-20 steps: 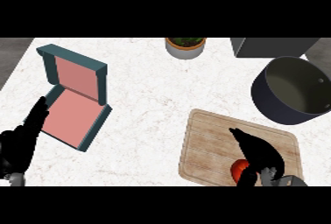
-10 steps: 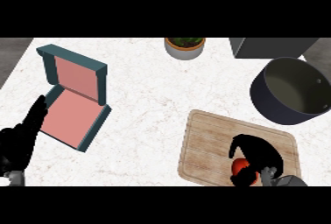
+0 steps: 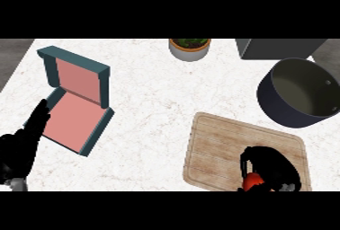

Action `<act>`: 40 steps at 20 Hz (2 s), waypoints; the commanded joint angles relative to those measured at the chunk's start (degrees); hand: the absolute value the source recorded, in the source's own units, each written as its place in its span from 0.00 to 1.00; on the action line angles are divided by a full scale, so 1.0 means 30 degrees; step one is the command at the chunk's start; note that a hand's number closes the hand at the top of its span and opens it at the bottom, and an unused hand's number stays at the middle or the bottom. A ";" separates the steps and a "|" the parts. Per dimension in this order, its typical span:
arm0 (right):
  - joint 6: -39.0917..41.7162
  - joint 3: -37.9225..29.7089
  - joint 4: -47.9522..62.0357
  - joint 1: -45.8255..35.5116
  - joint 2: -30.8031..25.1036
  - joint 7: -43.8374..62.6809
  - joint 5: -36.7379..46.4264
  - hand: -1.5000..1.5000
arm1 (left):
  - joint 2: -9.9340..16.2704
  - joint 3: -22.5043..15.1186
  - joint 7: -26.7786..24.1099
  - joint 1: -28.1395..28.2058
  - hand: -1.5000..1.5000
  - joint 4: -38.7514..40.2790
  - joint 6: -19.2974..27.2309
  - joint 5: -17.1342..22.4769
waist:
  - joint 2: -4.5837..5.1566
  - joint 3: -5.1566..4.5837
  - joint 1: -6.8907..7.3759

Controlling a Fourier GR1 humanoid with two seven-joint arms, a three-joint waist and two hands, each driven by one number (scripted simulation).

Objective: Pick the tomato from the cutting board and place it in the pot

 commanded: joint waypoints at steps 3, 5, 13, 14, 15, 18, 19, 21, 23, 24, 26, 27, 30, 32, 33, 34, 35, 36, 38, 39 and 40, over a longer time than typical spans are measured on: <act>-0.1984 0.1526 -0.2136 0.1767 -0.3357 -0.7167 0.1195 1.00 | 0.0144 0.0235 -0.0404 0.0126 0.50 0.0135 -0.0355 0.0141 | -0.0005 0.0056 -0.0137; -0.3219 0.0462 -0.2637 0.2604 -0.4930 -0.8727 0.1769 1.00 | -0.0029 0.0360 0.0045 -0.0209 0.50 0.0648 -0.0195 0.0088 | 0.0017 0.0046 -0.0227; -0.8107 -0.2980 -0.6629 0.4135 -0.5645 -0.8914 0.3667 1.00 | -0.0110 0.0716 -0.1097 0.0565 0.50 0.0849 -0.0022 -0.0184 | -0.0102 0.0039 -0.0593; -0.8027 -0.3917 -0.7532 0.3301 -0.5319 -0.8250 0.3187 1.00 | -0.0312 0.0503 -0.0553 0.0392 0.50 0.0715 -0.0114 -0.0025 | -0.0118 0.0032 -0.0616; -0.8137 -0.4486 -0.8392 0.3275 -0.5343 -0.7763 0.3312 1.00 | 0.0061 0.0721 -0.0267 0.0283 0.50 0.0171 -0.0271 0.0094 | -0.0146 0.0033 -0.0588; -0.9619 -0.5882 -0.9527 0.3979 -0.4493 -0.7406 0.3287 1.00 | -0.0222 0.0446 -0.0272 -0.0277 0.50 0.0531 -0.0007 -0.0298 | -0.0054 0.0038 -0.0598; -0.9688 -0.6951 -0.9958 0.4580 -0.4873 -0.8345 0.2259 1.00 | -0.0330 0.0260 0.0285 -0.0475 0.50 0.0571 -0.0057 -0.0344 | -0.0030 0.0045 -0.0572; -0.8626 -0.8006 -1.0829 0.4340 -0.4179 -0.7603 0.0052 1.00 | -0.0061 0.0715 -0.1028 0.0244 0.50 0.1012 -0.0454 -0.0170 | 0.0008 0.0027 -0.0290; -0.7869 -1.0165 -1.0296 0.3356 -0.4391 -0.7695 -0.2344 1.00 | -0.0006 0.0371 0.0456 0.0676 0.50 -0.1112 -0.0524 -0.0214 | 0.0003 0.0045 -0.0053; -0.8446 -1.0363 -0.9462 0.3621 -0.3818 -0.8390 -0.2517 1.00 | 0.0082 0.1013 -0.0365 -0.0458 0.50 0.0944 -0.0440 -0.0125 | 0.0059 0.0037 -0.0165; -0.7427 -1.2396 -0.9323 0.2463 -0.4390 -0.8233 -0.4434 1.00 | -0.0201 0.0722 -0.1180 0.0141 0.50 0.1018 -0.0491 -0.0403 | 0.0050 0.0032 -0.0117; -0.7229 -1.2883 -0.8130 0.1619 -0.4414 -0.8616 -0.5230 1.00 | 0.0300 0.1123 -0.0584 -0.0010 0.50 0.0547 -0.1030 0.0097 | 0.0062 0.0037 0.0000; -0.7227 -1.2144 -0.7922 0.0366 -0.3624 -0.7688 -0.4483 1.00 | -0.1443 -0.0421 -0.1091 -0.0618 0.50 0.1543 0.0225 -0.1516 | 0.0098 0.0025 0.0040; -0.7230 -1.3768 -0.4173 -0.1294 -0.4511 -0.9519 -0.5445 1.00 | -0.1129 0.0160 -0.1513 0.1007 0.50 0.0350 -0.0434 -0.0750 | 0.0107 0.0035 0.0292; -0.6562 -1.4259 -0.3569 -0.1124 -0.4813 -1.0501 -0.5811 1.00 | -0.0364 0.0817 0.0211 -0.0524 0.50 0.0154 -0.0994 -0.0198 | 0.0093 0.0038 0.0131; -0.7162 -1.3700 -0.3014 -0.2159 -0.4299 -1.0361 -0.5426 1.00 | -0.0887 0.0377 -0.0351 -0.0912 0.50 0.1027 -0.0388 -0.0958 | 0.0110 0.0034 0.0146; -0.6703 -1.3957 -0.2519 -0.2336 -0.4619 -1.0453 -0.5554 1.00 | 0.0474 0.1554 0.0481 -0.1074 0.50 0.0389 -0.1614 0.0110 | 0.0098 0.0036 0.0162; -0.7019 -1.3343 -0.2250 -0.3543 -0.4179 -0.9577 -0.5108 1.00 | -0.0633 0.0608 -0.0008 -0.0526 0.50 0.0208 -0.0797 -0.0812 | 0.0099 0.0032 0.0198; -0.6974 -1.3628 0.0959 -0.5036 -0.4983 -1.1073 -0.4955 1.00 | -0.0611 0.0725 -0.0473 -0.0071 0.50 0.0091 -0.1107 -0.0585 | 0.0120 0.0036 0.0326; -0.6893 -1.4035 0.2377 -0.5195 -0.5342 -1.2230 -0.5121 1.00 | -0.0401 0.0906 -0.0293 0.0241 0.50 -0.0427 -0.1441 -0.0283 | 0.0122 0.0041 0.0360; -0.7466 -1.2837 0.2593 -0.5767 -0.4626 -1.1957 -0.4046 1.00 | -0.0704 0.0794 -0.0796 -0.1725 0.50 0.2043 -0.0799 -0.1080 | 0.0143 0.0031 0.0208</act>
